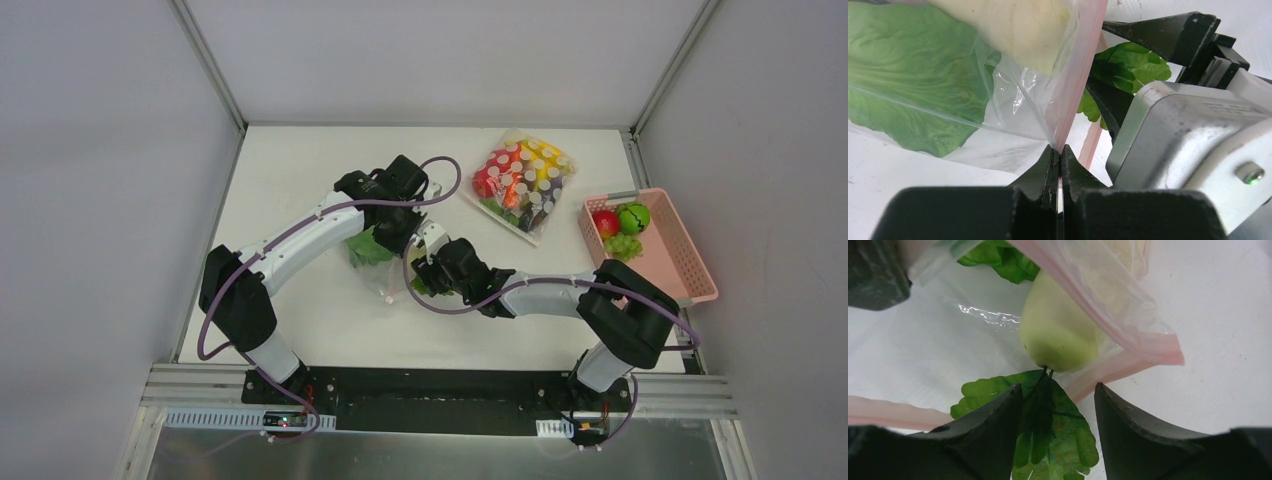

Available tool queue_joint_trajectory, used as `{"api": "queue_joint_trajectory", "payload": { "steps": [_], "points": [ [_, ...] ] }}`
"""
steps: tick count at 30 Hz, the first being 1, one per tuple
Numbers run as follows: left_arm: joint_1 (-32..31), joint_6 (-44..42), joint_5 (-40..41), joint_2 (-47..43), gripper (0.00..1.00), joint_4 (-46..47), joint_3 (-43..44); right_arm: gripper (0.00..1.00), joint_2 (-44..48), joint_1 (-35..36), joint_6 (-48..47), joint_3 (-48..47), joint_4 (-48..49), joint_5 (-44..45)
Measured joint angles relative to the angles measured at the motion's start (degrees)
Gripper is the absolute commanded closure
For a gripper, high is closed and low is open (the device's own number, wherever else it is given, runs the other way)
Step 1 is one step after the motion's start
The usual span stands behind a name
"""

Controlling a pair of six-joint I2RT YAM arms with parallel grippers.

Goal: Open the zip-top bag and remove the fake food

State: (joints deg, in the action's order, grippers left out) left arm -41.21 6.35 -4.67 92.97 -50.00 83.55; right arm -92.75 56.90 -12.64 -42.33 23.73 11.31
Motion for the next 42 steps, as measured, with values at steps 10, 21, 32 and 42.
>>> {"api": "queue_joint_trajectory", "payload": {
  "steps": [10, 21, 32, 42],
  "points": [
    [-0.33, 0.13, -0.85, 0.0, 1.0, 0.09, 0.2, 0.4, 5.75, 0.35, 4.22, 1.46, -1.33, 1.25],
    [-0.46, 0.15, -0.85, 0.0, 1.0, 0.04, 0.2, 0.39, 9.66, 0.35, 14.78, 3.8, -5.25, 2.8],
    [-0.46, 0.15, -0.87, 0.0, 1.0, 0.04, 0.2, 0.52, 9.77, 0.35, 18.47, 3.8, -7.85, 0.35],
    [-0.46, 0.15, -0.85, 0.02, 1.0, 0.04, 0.2, 1.0, 8.7, 0.35, 20.94, 1.75, -10.82, -0.63]
  ]
}}
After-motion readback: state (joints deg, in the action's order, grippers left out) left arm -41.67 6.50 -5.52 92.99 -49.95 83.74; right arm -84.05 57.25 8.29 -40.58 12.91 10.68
